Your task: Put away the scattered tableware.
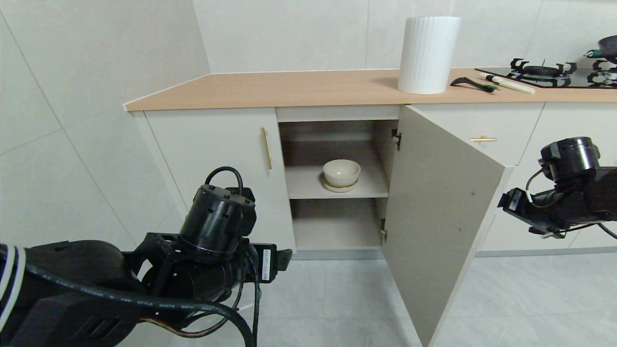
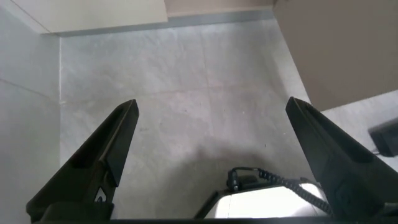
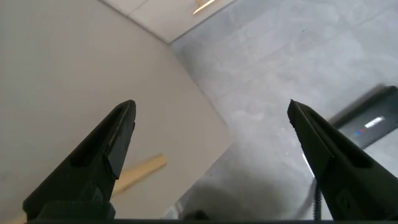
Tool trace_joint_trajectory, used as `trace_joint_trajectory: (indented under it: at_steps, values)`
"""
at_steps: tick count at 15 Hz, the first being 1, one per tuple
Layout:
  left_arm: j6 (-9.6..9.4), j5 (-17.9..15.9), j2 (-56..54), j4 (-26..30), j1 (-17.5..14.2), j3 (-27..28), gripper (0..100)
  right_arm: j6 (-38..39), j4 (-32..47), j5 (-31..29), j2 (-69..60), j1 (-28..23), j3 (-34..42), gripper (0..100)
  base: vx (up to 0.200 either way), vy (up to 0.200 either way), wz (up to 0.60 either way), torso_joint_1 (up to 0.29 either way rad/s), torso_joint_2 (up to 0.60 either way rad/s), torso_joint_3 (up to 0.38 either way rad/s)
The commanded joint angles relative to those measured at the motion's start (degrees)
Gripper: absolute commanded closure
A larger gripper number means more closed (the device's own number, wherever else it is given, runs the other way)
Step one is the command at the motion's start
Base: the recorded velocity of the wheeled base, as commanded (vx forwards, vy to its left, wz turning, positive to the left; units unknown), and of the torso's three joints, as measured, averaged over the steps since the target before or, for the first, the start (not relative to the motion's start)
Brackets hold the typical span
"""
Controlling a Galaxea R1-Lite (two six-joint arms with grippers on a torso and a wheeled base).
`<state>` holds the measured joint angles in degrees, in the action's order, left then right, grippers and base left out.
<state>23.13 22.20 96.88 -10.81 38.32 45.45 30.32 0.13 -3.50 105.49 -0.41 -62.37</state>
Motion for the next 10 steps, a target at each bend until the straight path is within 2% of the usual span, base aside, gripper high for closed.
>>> trace_joint_trajectory:
  at_steps: [1,4,6,9,10]
  values:
    - [-0.01,0.04,-0.11,-0.70,0.01,-0.18,0,0.97,-0.13,1.21,2.01,3.58,-0.47,0,0.000,0.000,0.00,0.000,0.00,0.000]
    - [-0.19,0.04,-0.20,-0.96,0.01,0.08,0,0.97,-0.13,1.65,1.83,8.59,-1.44,0,0.000,0.000,0.00,0.000,0.00,0.000]
    - [-1.24,0.04,-1.08,-0.96,-0.35,0.26,0,0.97,-0.13,1.65,2.27,13.25,-3.20,0,0.000,0.000,0.00,0.000,0.00,0.000]
    - [-1.86,-0.05,-2.92,-0.88,-3.77,1.14,0,0.88,0.13,1.65,2.97,19.22,-6.63,0,0.000,0.000,0.00,0.000,0.00,0.000]
    - [-2.12,-0.05,-3.19,-0.88,-4.04,1.14,0,0.88,0.13,1.65,2.97,19.84,-6.98,0,0.000,0.000,0.00,0.000,0.00,0.000]
